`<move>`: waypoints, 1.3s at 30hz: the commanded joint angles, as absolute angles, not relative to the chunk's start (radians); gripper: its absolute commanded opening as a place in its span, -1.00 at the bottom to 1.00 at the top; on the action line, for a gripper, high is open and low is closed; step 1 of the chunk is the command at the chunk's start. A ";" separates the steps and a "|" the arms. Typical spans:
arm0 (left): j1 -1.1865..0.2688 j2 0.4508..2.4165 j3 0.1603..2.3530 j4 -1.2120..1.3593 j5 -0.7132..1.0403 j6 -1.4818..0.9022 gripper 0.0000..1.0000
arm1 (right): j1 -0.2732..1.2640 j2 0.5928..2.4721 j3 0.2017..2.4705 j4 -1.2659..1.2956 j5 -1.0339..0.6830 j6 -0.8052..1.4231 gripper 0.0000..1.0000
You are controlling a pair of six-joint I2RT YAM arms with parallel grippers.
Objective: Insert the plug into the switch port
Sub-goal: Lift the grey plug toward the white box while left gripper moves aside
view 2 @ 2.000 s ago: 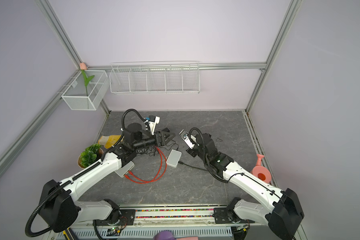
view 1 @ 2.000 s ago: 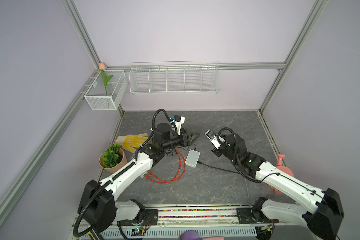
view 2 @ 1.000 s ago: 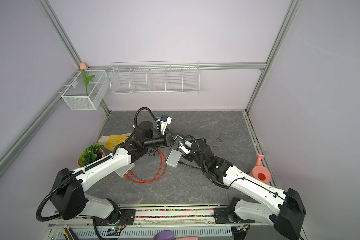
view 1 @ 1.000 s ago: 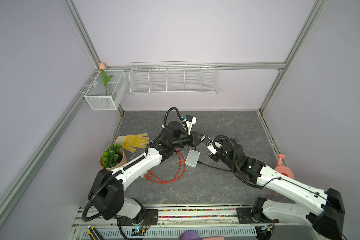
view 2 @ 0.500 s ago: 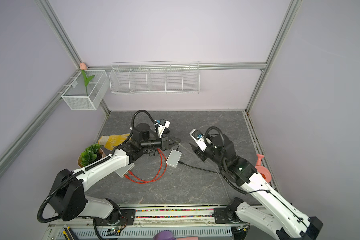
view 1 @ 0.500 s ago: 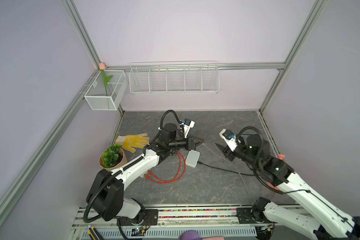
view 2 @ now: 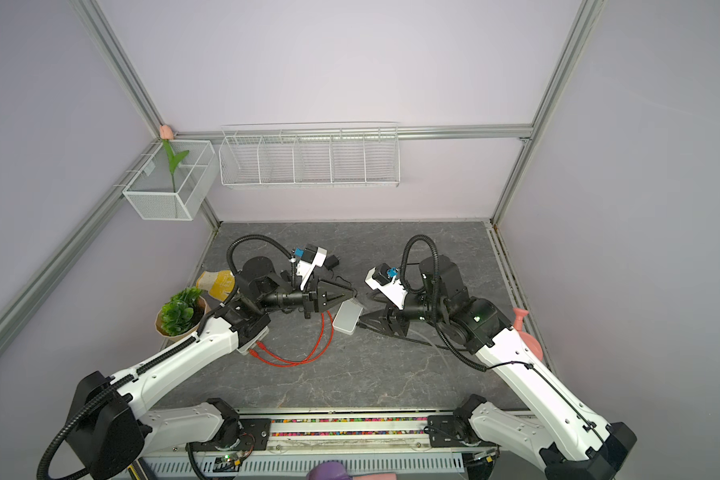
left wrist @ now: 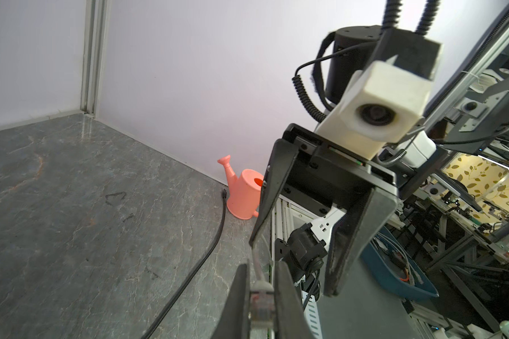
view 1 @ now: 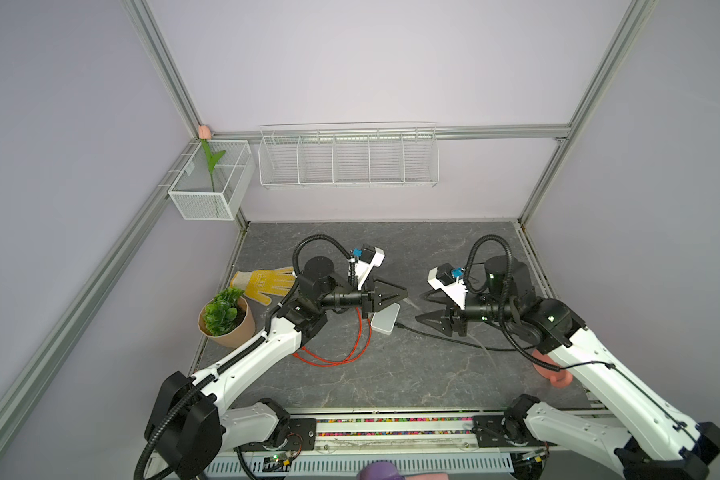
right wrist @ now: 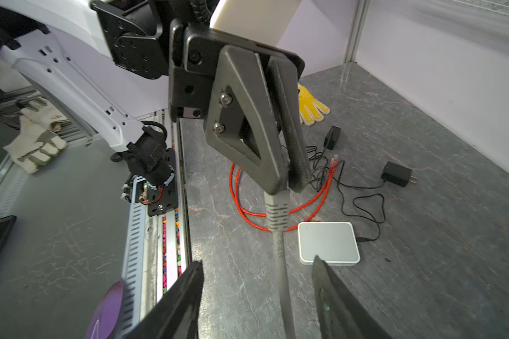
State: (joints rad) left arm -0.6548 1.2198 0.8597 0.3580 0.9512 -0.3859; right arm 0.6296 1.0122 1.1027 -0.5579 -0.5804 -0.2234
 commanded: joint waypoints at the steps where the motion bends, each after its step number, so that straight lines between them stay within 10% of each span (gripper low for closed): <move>1: -0.657 1.197 0.848 0.403 0.992 -0.361 -1.00 | 0.627 1.020 1.106 -0.541 -0.680 -0.217 0.20; 13: -0.669 1.171 0.843 0.372 0.994 -0.345 -1.00 | 0.632 1.094 1.129 -0.453 -0.636 -0.170 -0.01; 22: -0.671 1.161 0.839 0.335 0.989 -0.325 -1.00 | 0.634 1.118 1.149 -0.432 -0.672 -0.160 -0.87; 23: -0.671 1.158 0.840 0.329 0.983 -0.327 -0.93 | 0.638 1.119 1.152 -0.431 -0.672 -0.158 -0.87; 26: -0.666 1.127 0.862 0.218 0.858 -0.299 0.85 | 0.640 1.130 1.194 -0.463 -0.630 -0.171 -0.87; 27: -0.660 1.102 0.868 0.165 0.769 -0.285 0.99 | 0.641 1.135 1.229 -0.501 -0.589 -0.190 -0.88; 39: -0.614 0.828 0.815 -0.011 0.294 -0.309 0.99 | 0.754 1.121 1.635 -0.671 0.042 -0.542 -0.87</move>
